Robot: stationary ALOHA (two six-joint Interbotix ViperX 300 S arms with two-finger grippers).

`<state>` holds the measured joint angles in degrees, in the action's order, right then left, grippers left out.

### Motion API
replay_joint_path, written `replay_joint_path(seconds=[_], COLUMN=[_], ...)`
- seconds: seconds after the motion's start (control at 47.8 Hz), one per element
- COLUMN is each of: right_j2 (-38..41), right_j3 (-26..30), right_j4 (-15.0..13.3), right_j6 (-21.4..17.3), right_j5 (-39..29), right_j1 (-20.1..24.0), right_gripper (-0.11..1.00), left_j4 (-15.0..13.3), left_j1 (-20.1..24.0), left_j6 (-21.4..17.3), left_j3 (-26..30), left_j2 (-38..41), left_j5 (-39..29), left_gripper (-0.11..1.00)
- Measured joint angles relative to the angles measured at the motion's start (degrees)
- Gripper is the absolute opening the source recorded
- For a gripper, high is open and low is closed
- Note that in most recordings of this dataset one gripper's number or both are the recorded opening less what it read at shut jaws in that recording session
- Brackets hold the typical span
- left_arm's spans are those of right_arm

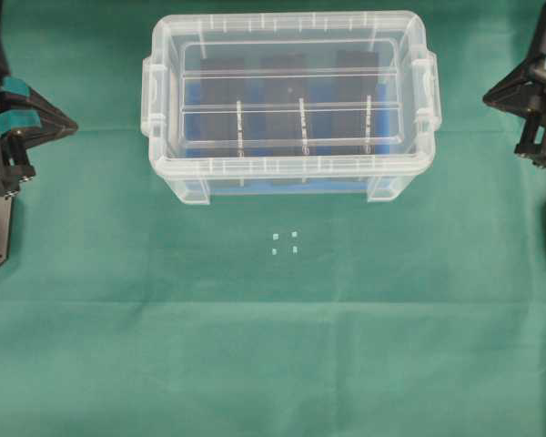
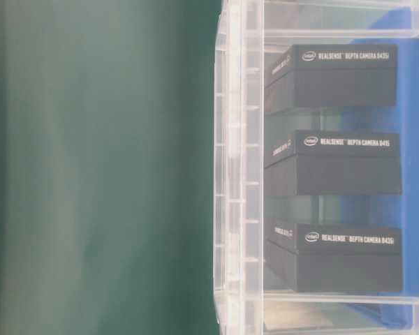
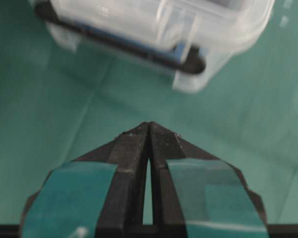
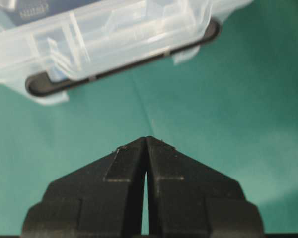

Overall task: Clamp the lid of the box with both arms, then lift and open it.
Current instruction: 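Raise both grippers from rest toward the box's short ends, then move left and right grippers over the lid's left and right edges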

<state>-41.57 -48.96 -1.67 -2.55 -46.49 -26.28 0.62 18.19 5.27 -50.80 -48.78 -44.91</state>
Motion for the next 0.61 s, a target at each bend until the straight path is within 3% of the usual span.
replay_joint_path(seconds=[0.188,0.607], right_j2=[2.0,3.0], right_j3=[2.1,2.4], right_j4=[-0.1,-0.6], right_j6=[0.0,0.0], right_j5=[-4.6,-5.4], right_j1=[0.0,0.0], right_gripper=[-0.01,-0.01], left_j4=[0.4,0.6], left_j1=[0.1,0.7], left_j6=[0.0,-0.1], left_j3=[1.9,2.5], left_j2=[2.1,4.6], left_j5=[-3.3,-3.8], left_gripper=[0.01,0.01])
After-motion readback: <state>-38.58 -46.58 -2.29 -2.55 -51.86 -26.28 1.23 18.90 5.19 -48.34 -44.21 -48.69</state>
